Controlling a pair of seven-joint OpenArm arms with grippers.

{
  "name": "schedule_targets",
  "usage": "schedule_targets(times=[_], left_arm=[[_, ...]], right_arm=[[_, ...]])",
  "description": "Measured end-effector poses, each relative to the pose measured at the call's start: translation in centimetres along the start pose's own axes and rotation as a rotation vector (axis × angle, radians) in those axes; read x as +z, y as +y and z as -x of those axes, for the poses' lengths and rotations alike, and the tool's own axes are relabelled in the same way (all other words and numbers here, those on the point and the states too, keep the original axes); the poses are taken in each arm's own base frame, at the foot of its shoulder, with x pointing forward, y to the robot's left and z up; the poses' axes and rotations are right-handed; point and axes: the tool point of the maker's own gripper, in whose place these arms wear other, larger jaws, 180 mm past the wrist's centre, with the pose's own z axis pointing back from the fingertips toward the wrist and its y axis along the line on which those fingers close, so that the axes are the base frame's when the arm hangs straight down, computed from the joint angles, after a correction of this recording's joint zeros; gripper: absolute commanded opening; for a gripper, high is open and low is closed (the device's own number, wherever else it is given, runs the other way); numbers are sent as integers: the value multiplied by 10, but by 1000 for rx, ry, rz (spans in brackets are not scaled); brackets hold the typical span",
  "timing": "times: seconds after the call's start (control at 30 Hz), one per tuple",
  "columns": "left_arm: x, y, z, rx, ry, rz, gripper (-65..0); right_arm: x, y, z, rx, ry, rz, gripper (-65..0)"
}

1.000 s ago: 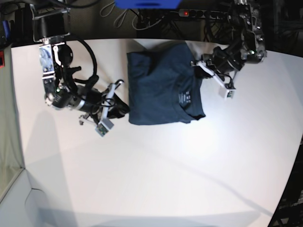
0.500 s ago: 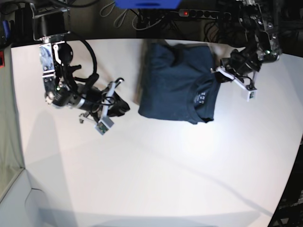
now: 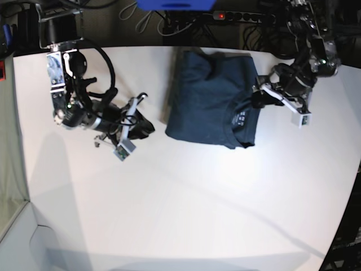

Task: Layout the t-shirt on the table in an organized manner, then fold the t-shirt properly
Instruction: 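Pinch the collar side of the bundle with the left gripper and tuck it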

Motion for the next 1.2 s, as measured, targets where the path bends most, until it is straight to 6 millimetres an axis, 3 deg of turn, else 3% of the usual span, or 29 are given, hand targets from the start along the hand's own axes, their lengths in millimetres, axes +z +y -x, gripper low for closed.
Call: schedule_targets(times=[0.1,0.2,0.3,0.5,0.63,0.87,0.97,1.1,1.2], left_arm=[[4,13,-14,15,-42,-38,-257],[-11,20,-21,48,-34,-35,-257],[-26,20,-26,74,-21,-15,-257],[-36,12,-30,67,-6,7,-256],[-38,-4,-16,48,78,48,-248],[-31,-6,-17,16,92,42,-108],[-41,-7,-6,24,131,52,-86],[-57,-23,12,4,209,94,-85],[-65,-27,13,11,227,109,-87]], right_arm=[[0,0,0,1,-1,-1,-538],[0,0,-1,1,-3,-1,-538],[0,0,-1,2,-4,0,-538],[5,-7,5,17,19,13,-538],[6,-8,5,13,17,16,-538],[6,-8,4,14,17,16,-538],[5,-7,5,16,19,14,-538],[5,-7,4,16,16,13,-538],[5,-7,5,17,20,13,-538]])
